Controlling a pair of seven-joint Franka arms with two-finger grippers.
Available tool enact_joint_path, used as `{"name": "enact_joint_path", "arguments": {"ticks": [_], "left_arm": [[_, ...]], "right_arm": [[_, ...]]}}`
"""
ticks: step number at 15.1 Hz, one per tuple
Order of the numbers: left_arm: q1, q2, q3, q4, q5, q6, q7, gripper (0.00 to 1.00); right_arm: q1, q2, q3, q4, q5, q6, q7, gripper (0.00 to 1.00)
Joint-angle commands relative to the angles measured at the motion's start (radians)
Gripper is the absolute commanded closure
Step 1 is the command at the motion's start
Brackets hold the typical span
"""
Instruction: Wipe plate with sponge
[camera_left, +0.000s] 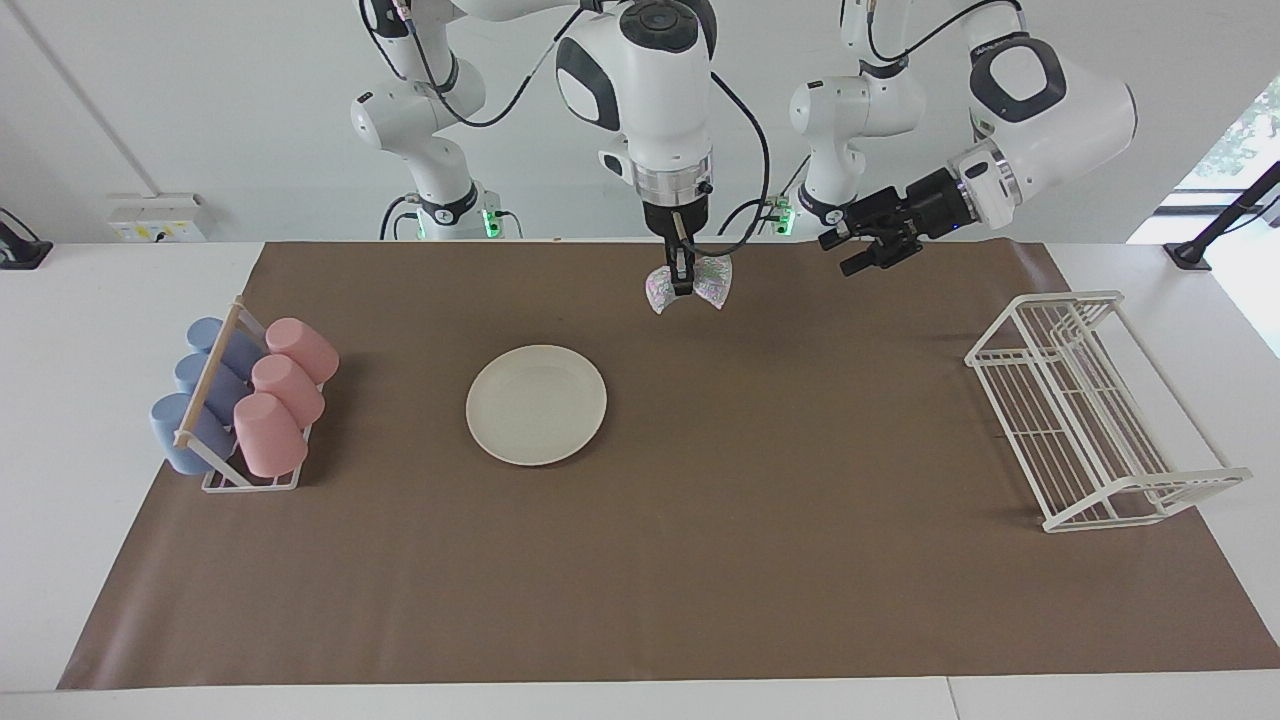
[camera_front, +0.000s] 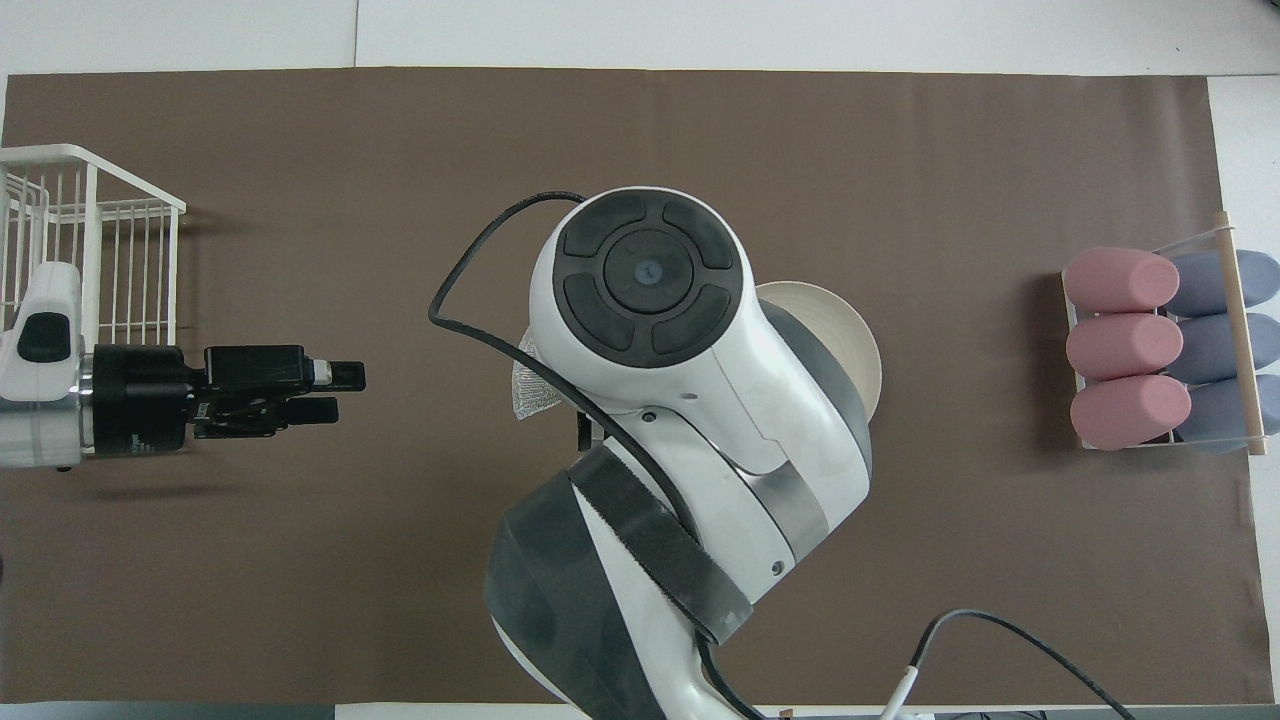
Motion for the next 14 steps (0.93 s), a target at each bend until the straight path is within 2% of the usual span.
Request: {"name": "enact_joint_path", "arguments": {"ticks": [1, 3, 6, 8, 12, 14], "left_arm": [[-0.051, 0.075, 0.008, 0.005, -0.099, 0.014, 0.091, 0.00], [-0.117, 0.102, 0.009, 0.011, -0.223, 0.016, 0.090, 0.00], [-0.182, 0.132, 0.008, 0.025, -0.312, 0.007, 0.082, 0.00], [-0.228, 0.142, 0.009, 0.036, -0.317, 0.013, 0.081, 0.00], [-0.228, 0.152, 0.011, 0.062, -0.306, -0.017, 0.073, 0.00], [-0.226, 0.165, 0.011, 0.074, -0.262, -0.023, 0.074, 0.09]], "right_arm": [[0.003, 0.015, 0.003, 0.032, -0.022, -0.019, 0.025, 1.00], [0.003, 0.017, 0.003, 0.030, -0.024, -0.016, 0.025, 1.00], [0.003, 0.015, 0.003, 0.029, -0.024, -0.016, 0.025, 1.00], [0.003, 0.015, 0.003, 0.027, -0.024, -0.016, 0.024, 1.00], [0.003, 0.017, 0.003, 0.027, -0.024, -0.014, 0.024, 1.00], [0.002, 0.017, 0.003, 0.026, -0.024, -0.014, 0.024, 1.00]]}}
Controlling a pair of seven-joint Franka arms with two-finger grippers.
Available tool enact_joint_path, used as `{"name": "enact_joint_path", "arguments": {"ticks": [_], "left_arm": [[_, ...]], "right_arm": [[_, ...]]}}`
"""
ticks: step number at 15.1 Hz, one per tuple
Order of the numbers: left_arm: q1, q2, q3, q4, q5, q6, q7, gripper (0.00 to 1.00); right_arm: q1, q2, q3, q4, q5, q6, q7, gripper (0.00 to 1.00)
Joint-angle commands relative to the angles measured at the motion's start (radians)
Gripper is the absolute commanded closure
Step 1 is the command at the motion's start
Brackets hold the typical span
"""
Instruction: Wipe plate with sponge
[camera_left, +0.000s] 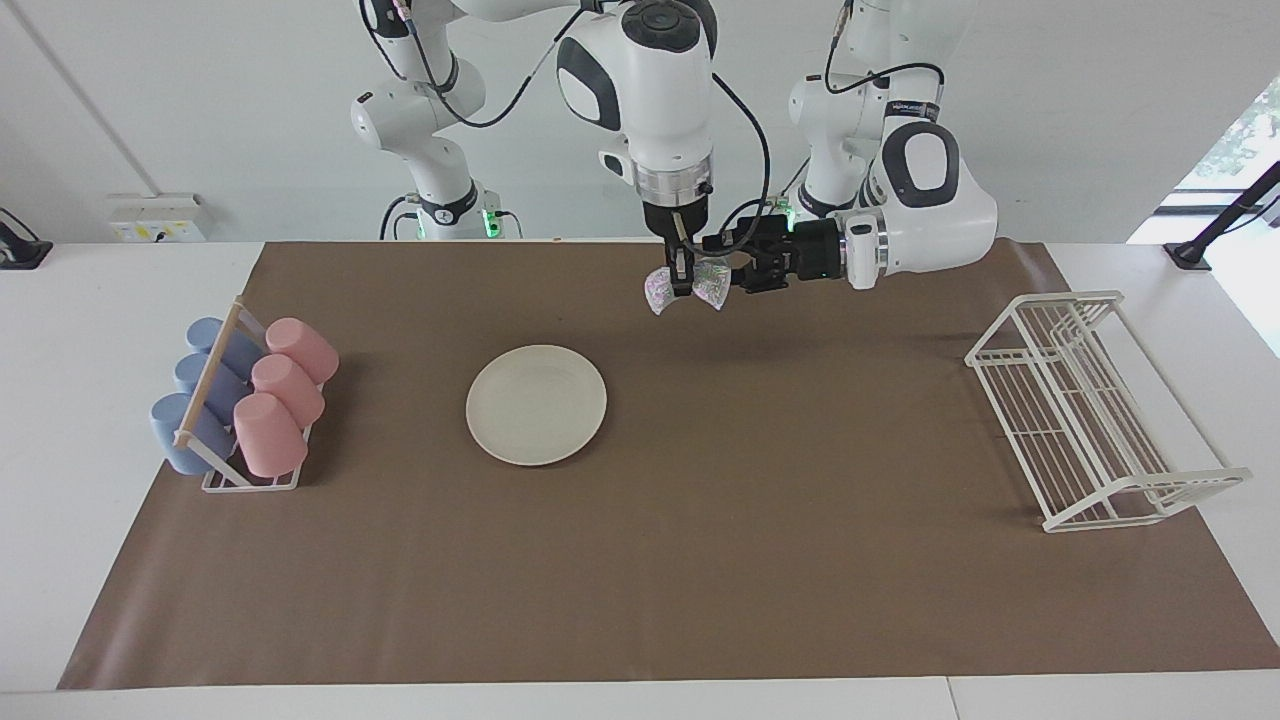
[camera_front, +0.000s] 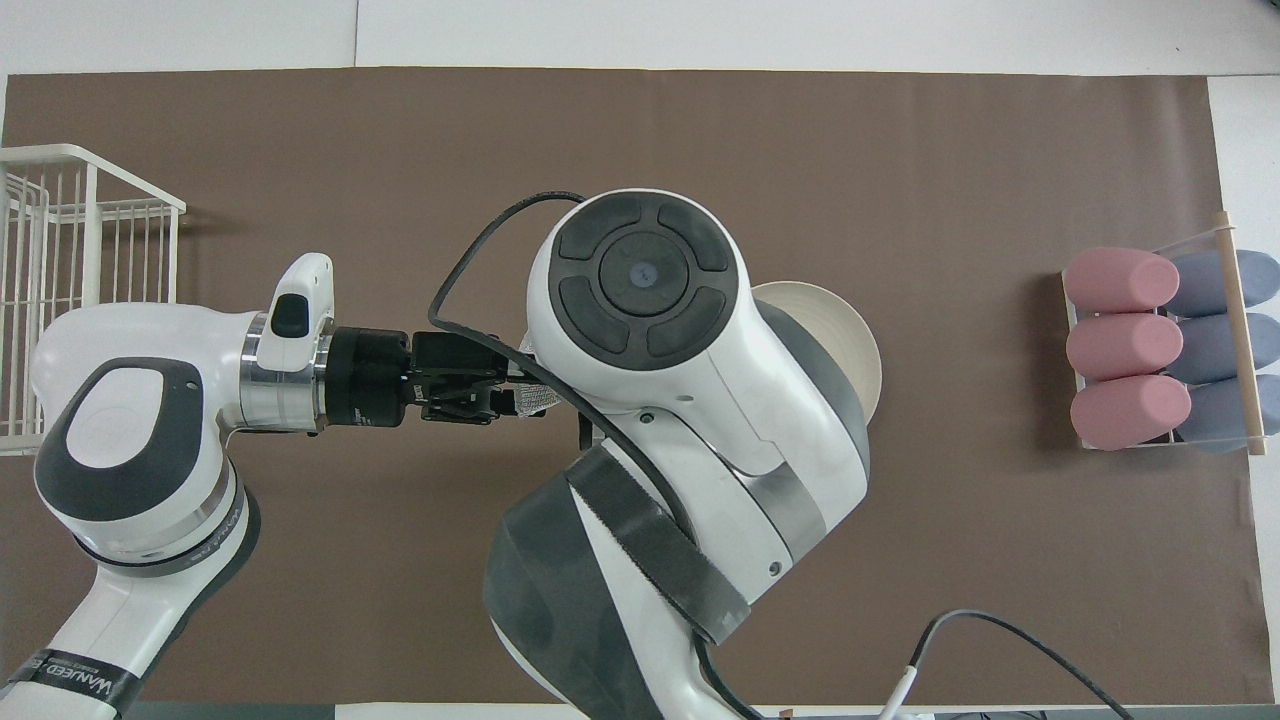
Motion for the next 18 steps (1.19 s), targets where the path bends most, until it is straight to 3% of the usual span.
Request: {"name": "enact_joint_path", "arguments": {"ticks": [1, 3, 7, 11, 14, 16, 18], "left_arm": [[-0.005, 0.028, 0.016, 0.044, 0.059, -0.035, -0.004, 0.10], [0.006, 0.033, 0.020, 0.049, 0.084, -0.066, -0.004, 0.19], [0.032, 0.039, 0.020, 0.067, 0.104, -0.095, -0.006, 0.20], [0.037, 0.045, 0.019, 0.073, 0.107, -0.095, -0.004, 0.42], [0.029, 0.047, 0.019, 0.073, 0.107, -0.081, -0.003, 0.44], [0.029, 0.047, 0.019, 0.075, 0.107, -0.081, -0.004, 0.62], [0.029, 0.047, 0.019, 0.075, 0.107, -0.083, -0.003, 0.98]], "right_arm": [[0.002, 0.015, 0.003, 0.025, -0.021, -0.014, 0.024, 1.00], [0.002, 0.015, 0.003, 0.025, -0.021, -0.014, 0.024, 1.00], [0.003, 0.014, 0.003, 0.025, -0.021, -0.014, 0.024, 1.00], [0.003, 0.015, 0.003, 0.025, -0.019, -0.013, 0.024, 1.00], [0.003, 0.015, 0.003, 0.027, -0.019, -0.013, 0.025, 1.00], [0.003, 0.015, 0.003, 0.025, -0.019, -0.013, 0.025, 1.00], [0.003, 0.015, 0.003, 0.025, -0.019, -0.011, 0.025, 1.00]]}}
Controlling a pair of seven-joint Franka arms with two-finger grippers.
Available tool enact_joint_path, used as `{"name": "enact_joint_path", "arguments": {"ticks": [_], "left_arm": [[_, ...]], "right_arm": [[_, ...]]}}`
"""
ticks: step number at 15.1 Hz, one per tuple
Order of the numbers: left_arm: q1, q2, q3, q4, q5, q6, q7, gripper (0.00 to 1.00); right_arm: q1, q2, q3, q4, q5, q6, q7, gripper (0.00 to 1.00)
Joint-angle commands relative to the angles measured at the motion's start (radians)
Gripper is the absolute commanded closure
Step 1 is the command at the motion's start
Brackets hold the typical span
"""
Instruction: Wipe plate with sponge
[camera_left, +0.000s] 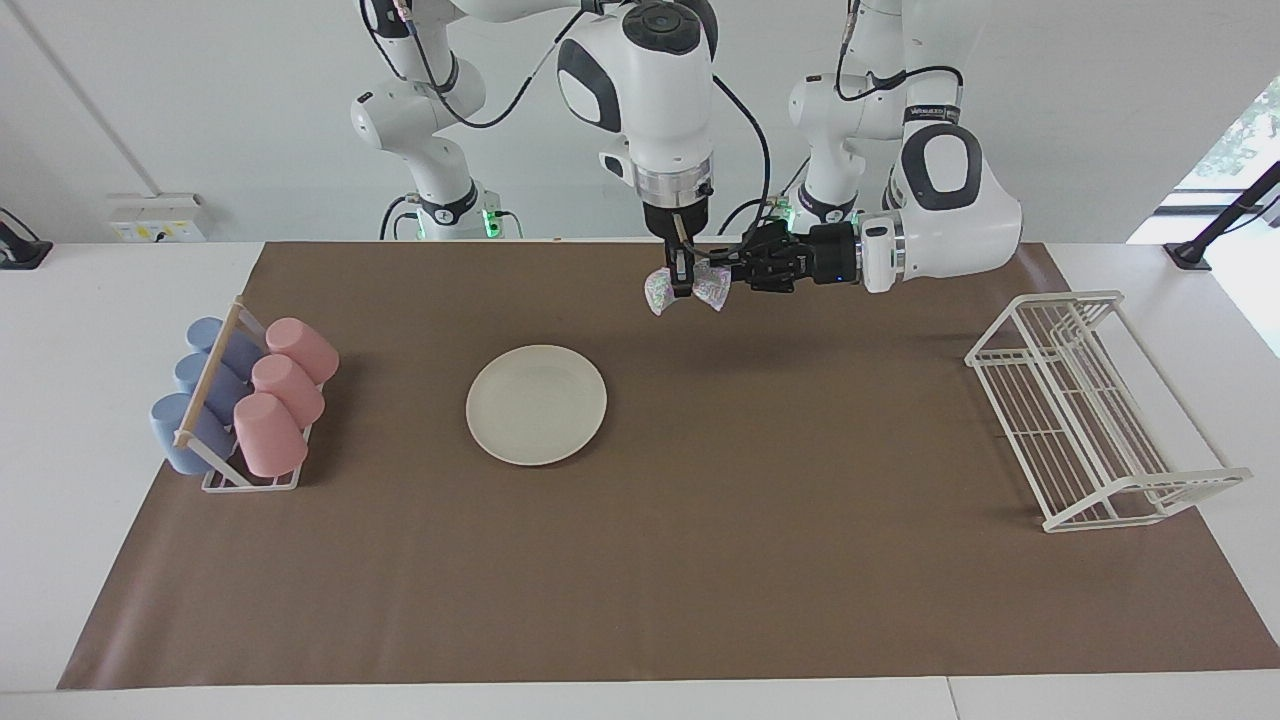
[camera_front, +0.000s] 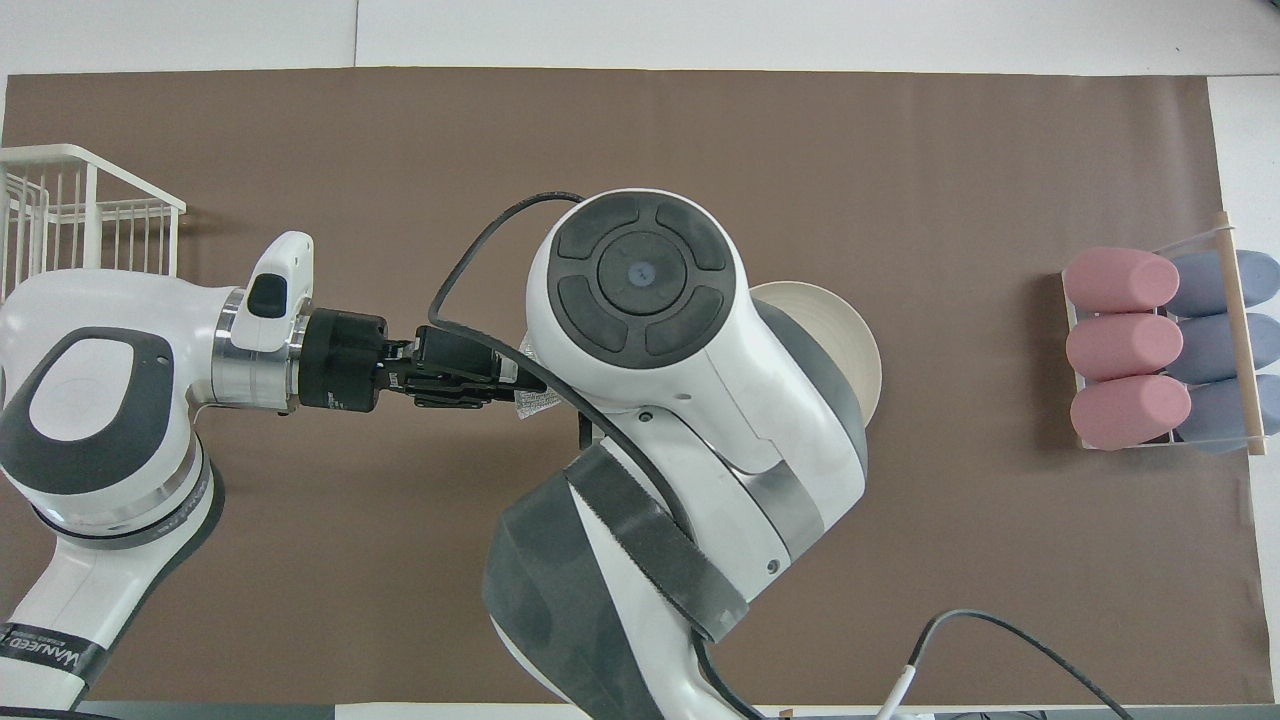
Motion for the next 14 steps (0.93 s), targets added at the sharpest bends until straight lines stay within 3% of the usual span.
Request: {"name": "enact_joint_path", "arguments": {"ticks": [1, 11, 12, 14], "left_arm": [[0.001, 0.018, -0.001, 0.024, 0.014, -0.009, -0.004, 1.00], [0.004, 0.016, -0.001, 0.024, 0.012, -0.013, -0.017, 1.00], [0.003, 0.016, -0.001, 0.024, 0.012, -0.012, -0.018, 1.00], [0.003, 0.016, -0.001, 0.024, 0.012, -0.012, -0.018, 1.00]], "right_arm": [[0.003, 0.013, 0.003, 0.025, -0.019, -0.011, 0.024, 1.00], [-0.008, 0.013, 0.002, 0.025, -0.018, -0.013, 0.022, 1.00], [-0.008, 0.013, 0.002, 0.025, -0.018, -0.011, 0.022, 0.91], [-0.011, 0.013, 0.002, 0.025, -0.015, 0.003, 0.028, 0.00]]}}
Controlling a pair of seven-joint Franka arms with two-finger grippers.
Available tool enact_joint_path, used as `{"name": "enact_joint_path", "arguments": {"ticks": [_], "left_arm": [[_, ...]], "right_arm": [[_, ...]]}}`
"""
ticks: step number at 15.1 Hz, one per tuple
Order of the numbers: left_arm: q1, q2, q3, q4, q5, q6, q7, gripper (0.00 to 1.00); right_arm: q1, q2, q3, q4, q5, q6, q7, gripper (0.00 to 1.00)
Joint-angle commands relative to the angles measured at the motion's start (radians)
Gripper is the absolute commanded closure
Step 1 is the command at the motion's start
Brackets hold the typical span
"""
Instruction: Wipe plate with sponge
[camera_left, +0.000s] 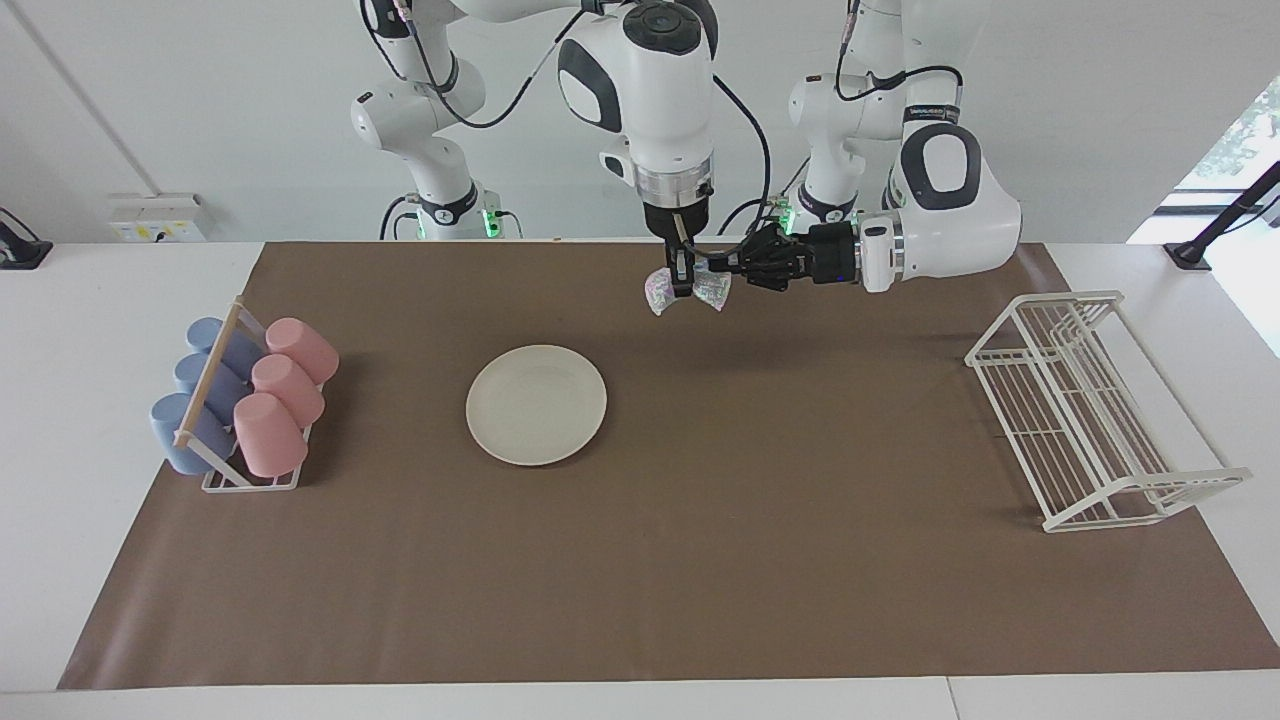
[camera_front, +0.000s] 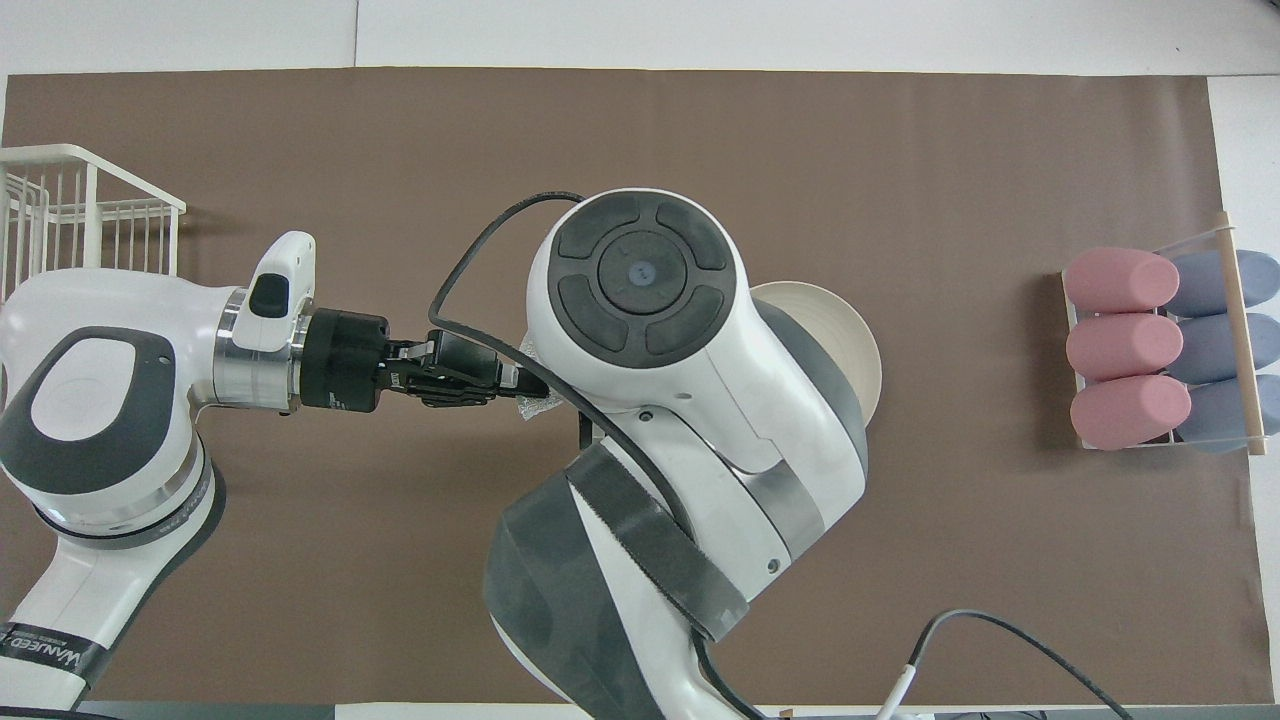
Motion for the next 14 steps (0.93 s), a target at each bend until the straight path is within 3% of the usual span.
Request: {"name": "enact_joint_path", "arguments": {"ticks": [1, 6, 9, 14], "left_arm": [[0.003, 0.016, 0.001, 0.022, 0.012, -0.012, -0.015, 1.00], [0.009, 0.016, 0.003, 0.022, 0.014, -0.021, -0.015, 1.00], [0.012, 0.016, 0.004, 0.022, 0.015, -0.029, -0.020, 1.00], [0.030, 0.010, 0.006, 0.059, 0.162, -0.029, -0.070, 1.00]], "right_arm": [[-0.011, 0.012, 0.003, 0.027, -0.016, 0.002, 0.027, 0.00], [-0.022, 0.009, -0.008, 0.008, -0.024, -0.004, 0.002, 0.00], [-0.083, -0.014, -0.008, -0.005, -0.021, -0.012, -0.092, 0.00], [-0.159, -0.036, -0.008, -0.030, -0.021, -0.047, -0.221, 0.00]]}}
